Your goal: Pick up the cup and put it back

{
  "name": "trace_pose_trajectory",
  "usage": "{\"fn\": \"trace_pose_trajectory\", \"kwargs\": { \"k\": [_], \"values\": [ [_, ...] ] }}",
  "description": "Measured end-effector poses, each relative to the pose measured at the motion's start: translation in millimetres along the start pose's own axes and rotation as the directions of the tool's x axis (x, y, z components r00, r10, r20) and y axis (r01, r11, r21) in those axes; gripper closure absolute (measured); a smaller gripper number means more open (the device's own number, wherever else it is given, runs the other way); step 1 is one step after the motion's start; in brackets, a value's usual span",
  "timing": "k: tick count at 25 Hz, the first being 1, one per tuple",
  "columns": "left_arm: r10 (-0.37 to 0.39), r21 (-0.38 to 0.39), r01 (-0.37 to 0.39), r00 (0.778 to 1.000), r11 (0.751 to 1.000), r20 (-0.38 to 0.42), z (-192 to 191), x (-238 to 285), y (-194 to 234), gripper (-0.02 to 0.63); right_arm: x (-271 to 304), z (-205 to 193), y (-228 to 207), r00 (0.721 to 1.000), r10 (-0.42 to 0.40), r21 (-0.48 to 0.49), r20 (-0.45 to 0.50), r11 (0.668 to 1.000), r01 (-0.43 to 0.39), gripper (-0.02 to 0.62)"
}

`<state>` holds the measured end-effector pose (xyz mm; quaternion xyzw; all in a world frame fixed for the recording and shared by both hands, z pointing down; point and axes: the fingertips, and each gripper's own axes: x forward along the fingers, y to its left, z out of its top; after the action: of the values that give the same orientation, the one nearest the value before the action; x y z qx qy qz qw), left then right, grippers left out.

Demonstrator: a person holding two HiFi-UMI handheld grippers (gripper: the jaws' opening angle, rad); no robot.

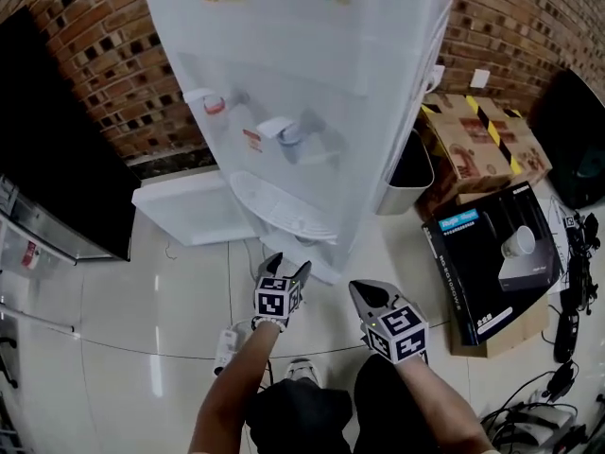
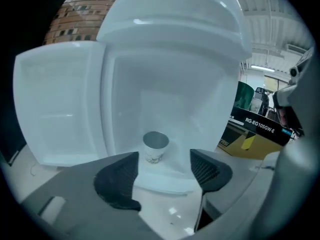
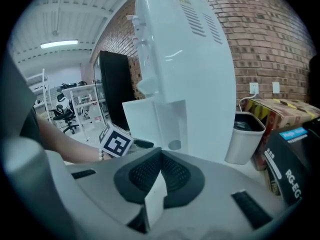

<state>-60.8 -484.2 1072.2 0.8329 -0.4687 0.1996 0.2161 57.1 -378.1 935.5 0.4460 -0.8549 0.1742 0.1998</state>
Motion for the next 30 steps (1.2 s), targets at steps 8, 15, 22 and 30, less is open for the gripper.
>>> {"fn": "trace_pose_trajectory", "kwargs": {
  "k": [8, 15, 22, 30],
  "values": [
    [0.019, 0.013, -0.019, 1.000, 1.000, 0.005, -7.3, 74.3, 11.9, 0.157, 25.7, -0.7, -12.0, 0.999, -0.033, -0.009, 0.027, 0.999, 0.033, 0.584],
    [0.031, 0.040, -0.032, 0.998, 0.999, 0.048, -1.5, 102.5, 17.7, 0.154, 42.4, -1.2, -15.6, 0.997, -0.056, -0.004, 0.046, 0.998, 0.056, 0.584],
    [0.029, 0.064, -0.033, 0.997, 0.997, 0.066, 2.7, 111.4, 14.2, 0.225, 62.7, -5.8, -5.2, 0.998, -0.058, 0.023, 0.028, 0.998, 0.057, 0.584],
    [0.055, 0.101, -0.061, 0.996, 0.993, 0.068, 7.3, 102.3, 9.9, 0.282, 69.3, -12.2, -2.4, 0.999, -0.039, 0.045, 0.028, 0.998, 0.037, 0.584]
  ]
}}
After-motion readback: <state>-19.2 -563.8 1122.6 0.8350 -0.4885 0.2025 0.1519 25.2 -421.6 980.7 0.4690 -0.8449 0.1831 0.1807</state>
